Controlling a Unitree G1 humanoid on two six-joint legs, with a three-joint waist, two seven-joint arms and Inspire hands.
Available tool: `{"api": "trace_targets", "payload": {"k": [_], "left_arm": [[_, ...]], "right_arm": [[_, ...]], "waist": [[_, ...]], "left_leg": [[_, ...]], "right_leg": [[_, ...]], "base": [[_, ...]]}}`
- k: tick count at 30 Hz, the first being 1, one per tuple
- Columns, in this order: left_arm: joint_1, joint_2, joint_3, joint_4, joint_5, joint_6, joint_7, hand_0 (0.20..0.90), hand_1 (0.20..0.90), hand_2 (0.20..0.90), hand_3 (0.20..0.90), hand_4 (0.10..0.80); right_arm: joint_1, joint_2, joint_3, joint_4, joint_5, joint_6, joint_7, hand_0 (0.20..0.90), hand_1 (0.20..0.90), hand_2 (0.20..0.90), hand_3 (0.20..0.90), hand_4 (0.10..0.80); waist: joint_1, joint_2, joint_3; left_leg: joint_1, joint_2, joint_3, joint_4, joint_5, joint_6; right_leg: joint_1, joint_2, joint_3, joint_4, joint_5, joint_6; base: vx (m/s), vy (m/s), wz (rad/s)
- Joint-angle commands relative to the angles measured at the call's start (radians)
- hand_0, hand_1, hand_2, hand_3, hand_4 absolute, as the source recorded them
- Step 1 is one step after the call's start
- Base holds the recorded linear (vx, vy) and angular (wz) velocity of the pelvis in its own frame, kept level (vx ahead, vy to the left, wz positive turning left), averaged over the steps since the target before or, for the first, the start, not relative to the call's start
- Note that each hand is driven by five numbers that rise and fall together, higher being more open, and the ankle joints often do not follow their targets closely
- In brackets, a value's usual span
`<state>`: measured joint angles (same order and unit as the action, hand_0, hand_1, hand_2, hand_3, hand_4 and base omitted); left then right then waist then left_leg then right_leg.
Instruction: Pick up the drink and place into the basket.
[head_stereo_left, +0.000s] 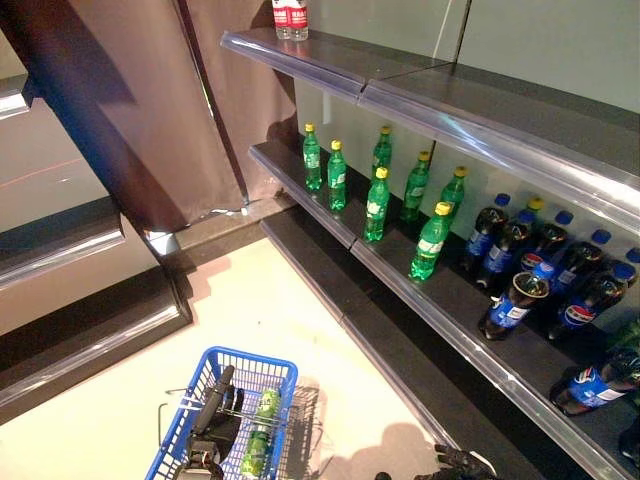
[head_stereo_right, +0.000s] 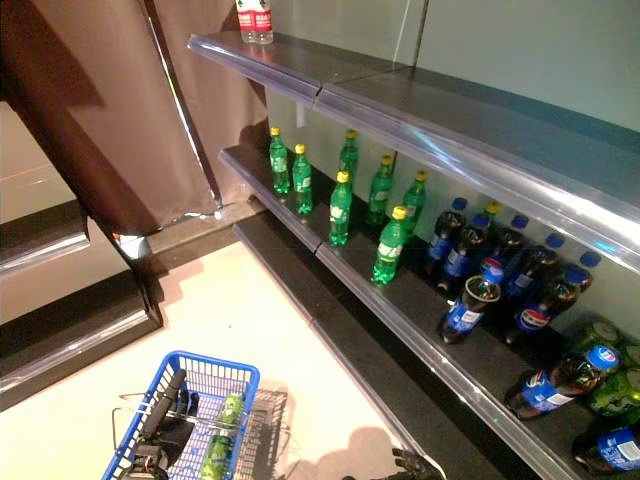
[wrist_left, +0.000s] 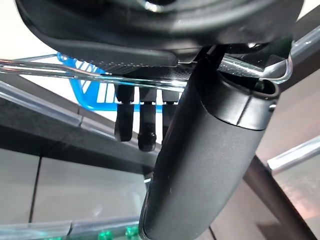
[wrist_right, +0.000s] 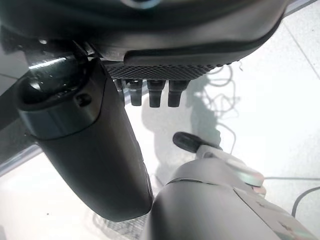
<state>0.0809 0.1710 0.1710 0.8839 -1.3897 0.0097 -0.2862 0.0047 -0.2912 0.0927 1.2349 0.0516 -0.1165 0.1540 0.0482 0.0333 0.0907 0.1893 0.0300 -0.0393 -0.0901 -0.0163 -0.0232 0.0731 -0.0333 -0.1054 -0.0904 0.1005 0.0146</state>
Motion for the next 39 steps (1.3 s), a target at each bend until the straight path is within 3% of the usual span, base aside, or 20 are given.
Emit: {"api": "trace_targets", "payload": {"k": [1,27,32,35,39], "left_arm": [[-0.13,0.068,0.047,-0.138,-0.026,-0.108,-0.138,0.3,0.3,0.3,0.2,0.1],[-0.121,0.06,0.04,-0.117,-0.046,-0.117,-0.137,0.3,0.3,0.3,0.2,0.1],[-0.114,0.063,0.041,-0.111,-0.036,-0.102,-0.132,0.3,0.3,0.3,0.2,0.1],[-0.106,0.065,0.035,-0.12,-0.037,-0.103,-0.128,0.3,0.3,0.3,0.2,0.1],[-0.08,0.058,0.022,-0.151,-0.032,-0.117,-0.124,0.3,0.3,0.3,0.2,0.1]], "right_arm": [[-0.02,-0.024,0.01,0.024,0.039,-0.029,0.007,0.9,0.9,0.9,0.9,0.8],[-0.015,-0.008,0.0,0.021,0.079,-0.045,0.029,0.9,0.9,0.9,0.9,0.8],[-0.011,-0.008,0.009,-0.009,0.101,-0.085,0.067,0.9,0.9,0.9,0.9,0.8],[-0.014,-0.012,0.042,-0.127,0.123,-0.109,0.093,0.9,0.9,0.9,0.9,0.8],[0.006,-0.016,0.084,-0.437,0.182,-0.065,0.148,0.9,0.9,0.9,0.9,0.8]], "waist": [[-0.009,-0.001,-0.078],[-0.013,0.0,-0.087],[-0.017,-0.002,-0.082],[-0.023,-0.008,-0.073],[-0.033,-0.014,-0.063]], "left_leg": [[-0.033,-0.062,0.082,0.014,-0.032,0.005],[-0.018,-0.077,0.081,0.009,-0.046,0.024],[-0.019,-0.08,0.078,0.016,-0.049,0.029],[-0.022,-0.084,0.07,0.029,-0.053,0.033],[-0.022,-0.088,0.067,0.015,-0.04,0.034]], "right_leg": [[0.078,0.011,0.015,0.015,-0.114,0.028],[0.079,0.008,0.025,0.015,-0.105,0.034],[0.073,0.004,0.039,0.026,-0.105,0.035],[0.069,0.003,0.057,0.027,-0.098,0.033],[0.067,0.005,0.062,0.01,-0.079,0.036]], "base": [[0.0,0.0,0.0],[0.0,0.0,0.0],[0.032,0.011,0.0],[0.0,0.0,0.0],[0.0,0.0,0.0]]}}
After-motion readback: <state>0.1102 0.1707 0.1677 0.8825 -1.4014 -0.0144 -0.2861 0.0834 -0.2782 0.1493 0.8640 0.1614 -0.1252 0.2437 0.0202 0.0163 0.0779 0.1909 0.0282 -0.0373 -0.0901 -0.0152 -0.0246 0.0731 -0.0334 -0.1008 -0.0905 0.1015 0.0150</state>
